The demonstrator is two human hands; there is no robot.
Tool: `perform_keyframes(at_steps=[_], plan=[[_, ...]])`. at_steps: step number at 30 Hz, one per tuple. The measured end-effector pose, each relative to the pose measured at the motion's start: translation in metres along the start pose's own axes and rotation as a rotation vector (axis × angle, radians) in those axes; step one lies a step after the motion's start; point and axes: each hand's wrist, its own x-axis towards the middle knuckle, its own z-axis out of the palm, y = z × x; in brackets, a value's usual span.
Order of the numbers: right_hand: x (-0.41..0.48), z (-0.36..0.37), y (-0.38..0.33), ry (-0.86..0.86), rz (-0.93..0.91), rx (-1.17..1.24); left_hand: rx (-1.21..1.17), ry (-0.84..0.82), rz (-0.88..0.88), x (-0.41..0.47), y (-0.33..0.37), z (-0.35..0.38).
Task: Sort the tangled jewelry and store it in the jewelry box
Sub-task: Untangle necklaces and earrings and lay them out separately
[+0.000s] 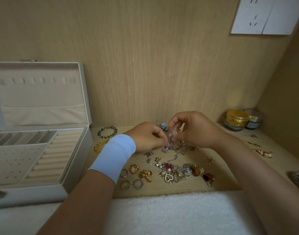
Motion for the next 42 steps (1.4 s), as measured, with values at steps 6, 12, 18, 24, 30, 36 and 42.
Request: perform_keyframes(at_steps=[6, 12, 18, 24, 30, 36, 42], plan=[[0.001, -0.003, 0.000, 0.015, 0.076, 0.269, -0.228, 0.032, 0.010, 0.002, 0.001, 0.002], [-0.002, -0.010, -0.001, -0.015, 0.112, 0.433, -0.344, 0.055, 0.050, 0.000, 0.006, 0.005], [-0.001, -0.012, -0.001, -0.058, 0.192, 0.587, -0.338, 0.161, 0.018, 0.000, 0.003, 0.000], [-0.003, -0.014, -0.004, -0.079, 0.281, 0.637, -0.321, 0.274, 0.023, -0.001, 0.006, 0.000], [-0.002, -0.013, -0.004, -0.075, 0.299, 0.663, -0.357, 0.332, 0.085, 0.001, 0.009, 0.002], [-0.002, -0.011, -0.002, -0.118, 0.281, 0.578, -0.401, 0.319, 0.091, 0.002, 0.010, 0.002], [0.000, -0.010, 0.000, -0.098, 0.228, 0.639, -0.341, 0.241, 0.054, 0.000, 0.009, -0.002]])
